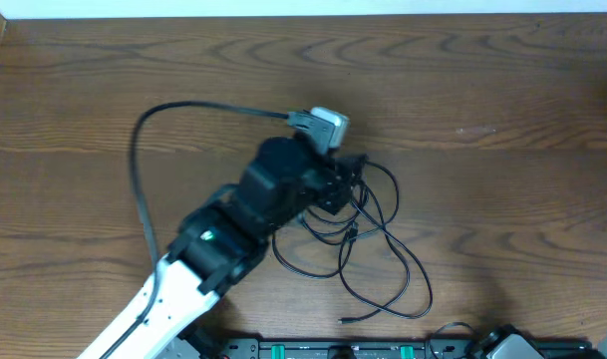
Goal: Untangle cables
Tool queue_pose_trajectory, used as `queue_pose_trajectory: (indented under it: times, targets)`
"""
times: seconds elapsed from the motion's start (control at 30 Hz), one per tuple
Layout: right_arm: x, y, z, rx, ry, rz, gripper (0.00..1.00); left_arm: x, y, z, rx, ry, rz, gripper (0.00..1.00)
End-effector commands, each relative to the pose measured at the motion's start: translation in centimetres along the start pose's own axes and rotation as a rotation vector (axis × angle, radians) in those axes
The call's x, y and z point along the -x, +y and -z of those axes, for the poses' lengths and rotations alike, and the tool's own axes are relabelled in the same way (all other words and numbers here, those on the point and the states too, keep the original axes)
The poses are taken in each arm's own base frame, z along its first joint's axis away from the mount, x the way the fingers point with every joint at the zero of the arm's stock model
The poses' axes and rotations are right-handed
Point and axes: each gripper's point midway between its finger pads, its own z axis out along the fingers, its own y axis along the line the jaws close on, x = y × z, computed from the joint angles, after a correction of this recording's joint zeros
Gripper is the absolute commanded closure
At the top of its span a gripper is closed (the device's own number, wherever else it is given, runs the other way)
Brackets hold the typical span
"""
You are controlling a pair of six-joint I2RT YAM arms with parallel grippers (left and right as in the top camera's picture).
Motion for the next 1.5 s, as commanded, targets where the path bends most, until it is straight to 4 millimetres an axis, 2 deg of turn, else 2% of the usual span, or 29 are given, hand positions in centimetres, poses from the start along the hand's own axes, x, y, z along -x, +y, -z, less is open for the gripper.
queue_pose_trajectory:
  times: [0.0, 0.07, 0.1, 0.2, 0.3, 0.47, 0.83, 0.93, 1.07, 1.13, 1.2, 1.23, 1.33, 1.47]
  targets:
    - [-5.9, 3.1, 0.4, 0.109, 0.246, -0.103, 0.01, 2.3, 0.8, 2.0, 0.023, -0.072, 0.0, 0.26]
    - [-10.0, 3.4, 0.8, 0.081, 0.392, -0.137, 0.01, 2.6, 1.5, 2.9, 0.041, -0.086, 0.009, 0.26]
    - [-11.2, 3.7, 1.0, 0.076, 0.435, -0.136, 0.01, 2.7, 1.9, 3.2, 0.051, -0.088, 0.013, 0.26]
    - [-16.6, 4.9, 2.2, 0.079, 0.614, -0.084, 0.01, 2.4, 3.1, 4.2, 0.087, -0.08, 0.03, 0.26]
    - [-21.9, 5.9, 3.9, 0.078, 0.781, -0.022, 0.01, 1.8, 4.3, 4.8, 0.124, -0.056, 0.047, 0.26]
    - [-30.4, 6.5, 6.9, 0.087, 1.006, 0.069, 0.01, 0.4, 6.0, 5.2, 0.179, 0.001, 0.075, 0.26]
    - [-42.1, 6.1, 10.4, 0.139, 1.188, 0.078, 0.01, -1.6, 7.2, 5.6, 0.224, 0.079, 0.1, 0.26]
    - [-44.4, 6.6, 11.0, 0.171, 1.207, 0.085, 0.06, -1.9, 7.3, 5.6, 0.228, 0.091, 0.102, 0.26]
    - [-45.9, 6.9, 11.3, 0.172, 1.207, 0.127, 0.34, -2.3, 7.4, 5.7, 0.232, 0.109, 0.105, 0.25]
    - [-46.2, 7.0, 11.5, 0.167, 1.207, 0.14, 0.63, -2.5, 7.4, 5.7, 0.235, 0.116, 0.107, 0.25]
    - [-46.3, 7.3, 11.5, 0.182, 1.207, 0.142, 0.97, -2.7, 7.5, 5.8, 0.237, 0.126, 0.108, 0.26]
    - [-46.2, 7.7, 11.7, 0.202, 1.214, 0.135, 0.99, -2.9, 7.5, 5.8, 0.239, 0.131, 0.109, 0.26]
    - [-45.7, 10.5, 12.3, 0.343, 1.229, 0.094, 0.99, -3.5, 7.6, 5.9, 0.246, 0.156, 0.113, 0.26]
    - [-42.6, 15.5, 12.8, 0.545, 1.157, 0.077, 0.99, -4.0, 7.7, 6.0, 0.253, 0.179, 0.117, 0.25]
